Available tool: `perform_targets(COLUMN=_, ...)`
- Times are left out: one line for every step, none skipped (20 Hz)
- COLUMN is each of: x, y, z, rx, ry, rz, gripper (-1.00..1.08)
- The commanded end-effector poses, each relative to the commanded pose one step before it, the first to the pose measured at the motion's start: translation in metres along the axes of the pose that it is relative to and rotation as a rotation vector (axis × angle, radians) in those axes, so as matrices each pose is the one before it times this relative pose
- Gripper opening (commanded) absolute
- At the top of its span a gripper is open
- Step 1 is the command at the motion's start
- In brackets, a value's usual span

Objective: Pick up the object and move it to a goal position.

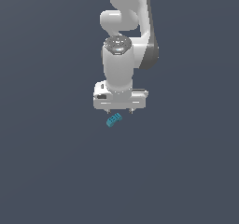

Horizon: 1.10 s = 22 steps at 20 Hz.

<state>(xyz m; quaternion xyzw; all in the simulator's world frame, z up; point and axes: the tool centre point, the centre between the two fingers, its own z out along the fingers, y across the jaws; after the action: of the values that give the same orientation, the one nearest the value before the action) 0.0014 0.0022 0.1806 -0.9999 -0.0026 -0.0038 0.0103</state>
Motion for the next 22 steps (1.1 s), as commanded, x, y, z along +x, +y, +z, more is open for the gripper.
perform_targets(x=0.0, y=0.00001, z=0.0, rx=0.0, ry=0.0, rz=0.0, gripper=1.0)
perform_targets(x=-0.00003, y=0.0001, z=-0.00003, rx=-0.00008, ry=0.00016, rz=0.00067, gripper=1.0)
perform_targets(x=-0.0001, y=0.00062, z=-0.00016, rx=-0.00027, ry=0.00056, rz=0.00251, gripper=1.0)
perform_targets(x=-0.00016, y=0.00096, z=-0.00026, rx=-0.00043, ry=0.00092, rz=0.00402, gripper=1.0)
perform_targets(x=-0.00022, y=0.00132, z=-0.00038, rx=-0.00061, ry=0.0013, rz=0.00551, gripper=1.0)
perform_targets(x=-0.00028, y=0.00181, z=-0.00058, rx=-0.00084, ry=0.00178, rz=0.00707, gripper=1.0)
perform_targets(x=-0.00025, y=0.00184, z=-0.00068, rx=-0.00088, ry=0.00186, rz=0.0067, gripper=1.0)
perform_targets(x=-0.00018, y=0.00162, z=-0.0007, rx=-0.0008, ry=0.00165, rz=0.00517, gripper=1.0)
perform_targets(x=-0.0001, y=0.00132, z=-0.0007, rx=-0.00069, ry=0.0014, rz=0.00352, gripper=1.0)
perform_targets(x=-0.00004, y=0.00109, z=-0.00071, rx=-0.0006, ry=0.00118, rz=0.00199, gripper=1.0)
perform_targets(x=0.00001, y=0.00078, z=-0.00074, rx=-0.00053, ry=0.00099, rz=0.00039, gripper=1.0)
perform_targets(x=0.00011, y=0.00047, z=-0.00049, rx=-0.00023, ry=0.00038, rz=-0.00111, gripper=1.0)
perform_targets(x=0.00007, y=-0.00005, z=-0.00028, rx=-0.00009, ry=0.00011, rz=-0.00169, gripper=1.0)
perform_targets(x=-0.00002, y=0.00005, z=-0.00001, rx=0.0, ry=0.0, rz=0.0, gripper=1.0)
perform_targets(x=-0.00005, y=-0.00052, z=0.00042, rx=0.00022, ry=-0.00038, rz=0.00054, gripper=1.0)
perform_targets(x=-0.00012, y=-0.00003, z=0.00058, rx=0.00023, ry=-0.00034, rz=0.00273, gripper=1.0)
perform_targets(x=-0.00021, y=-0.00009, z=0.00069, rx=0.00019, ry=-0.00023, rz=0.00402, gripper=1.0)
perform_targets(x=-0.00028, y=0.00004, z=0.00088, rx=0.00021, ry=-0.00023, rz=0.0056, gripper=1.0)
perform_targets(x=-0.00036, y=0.0001, z=0.00106, rx=0.00023, ry=-0.00024, rz=0.0071, gripper=1.0)
perform_targets(x=-0.00043, y=0.00013, z=0.00125, rx=0.00025, ry=-0.00025, rz=0.00856, gripper=1.0)
perform_targets(x=-0.00051, y=0.00019, z=0.00145, rx=0.00027, ry=-0.00027, rz=0.01005, gripper=1.0)
perform_targets(x=-0.00058, y=0.00021, z=0.00165, rx=0.00029, ry=-0.00031, rz=0.01142, gripper=1.0)
